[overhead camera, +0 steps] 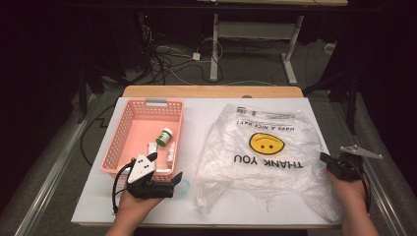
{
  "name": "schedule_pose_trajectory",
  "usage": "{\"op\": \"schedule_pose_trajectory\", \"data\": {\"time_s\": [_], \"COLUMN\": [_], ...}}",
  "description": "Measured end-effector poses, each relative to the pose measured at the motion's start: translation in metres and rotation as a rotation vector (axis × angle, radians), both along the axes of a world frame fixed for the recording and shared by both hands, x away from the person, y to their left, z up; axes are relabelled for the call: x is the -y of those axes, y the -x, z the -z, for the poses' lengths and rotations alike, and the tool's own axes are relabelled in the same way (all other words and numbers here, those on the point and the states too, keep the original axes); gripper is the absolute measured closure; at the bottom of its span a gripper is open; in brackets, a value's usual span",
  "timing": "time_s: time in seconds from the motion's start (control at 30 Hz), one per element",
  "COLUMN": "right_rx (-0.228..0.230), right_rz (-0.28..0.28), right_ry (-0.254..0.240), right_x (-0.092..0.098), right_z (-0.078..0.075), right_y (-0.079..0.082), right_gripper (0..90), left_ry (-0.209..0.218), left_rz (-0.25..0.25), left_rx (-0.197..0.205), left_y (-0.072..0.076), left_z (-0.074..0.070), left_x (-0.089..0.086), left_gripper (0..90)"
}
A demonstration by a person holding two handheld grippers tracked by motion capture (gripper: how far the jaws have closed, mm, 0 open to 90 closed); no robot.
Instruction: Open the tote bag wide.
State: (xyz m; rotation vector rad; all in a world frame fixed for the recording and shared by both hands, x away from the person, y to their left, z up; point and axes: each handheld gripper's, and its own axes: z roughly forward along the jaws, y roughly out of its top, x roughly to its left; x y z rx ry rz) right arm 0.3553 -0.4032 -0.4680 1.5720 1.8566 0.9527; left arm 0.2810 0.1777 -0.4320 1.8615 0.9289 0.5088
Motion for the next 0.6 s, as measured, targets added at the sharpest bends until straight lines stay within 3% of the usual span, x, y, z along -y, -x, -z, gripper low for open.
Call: {"op": "schedule_pose_trajectory", "data": {"time_s": [0.13,0.3,0.43,0.53,0.57,0.6], "right_rx": [0.005,0.026,0.023,0.023,0.033,0.036], "right_rz": [0.046,0.087,0.131,0.115,0.104,0.096], "right_ry": [-0.016,-0.001,-0.025,-0.011,-0.014,-0.024], "right_x": [0.008,0.022,0.028,0.03,0.029,0.029], "right_z": [-0.001,-0.001,0.0,0.001,0.0,-0.002], "right_y": [0.005,0.014,0.02,0.021,0.023,0.025], "right_gripper": [90.0,90.0,90.0,90.0,76.2,68.7], "left_ry": [-0.001,0.001,0.008,0.011,0.008,0.005], "left_rz": [0.001,0.004,0.006,0.0,-0.001,0.002], "left_rx": [0.001,0.0,0.0,0.01,0.016,0.013], "left_y": [0.0,-0.001,-0.001,0.0,0.0,0.001], "left_z": [0.0,0.0,-0.001,-0.002,-0.002,-0.003], "left_x": [0.001,0.001,0.002,0.003,0.003,0.003], "left_gripper": [0.0,0.0,0.0,0.0,0.0,0.0]}}
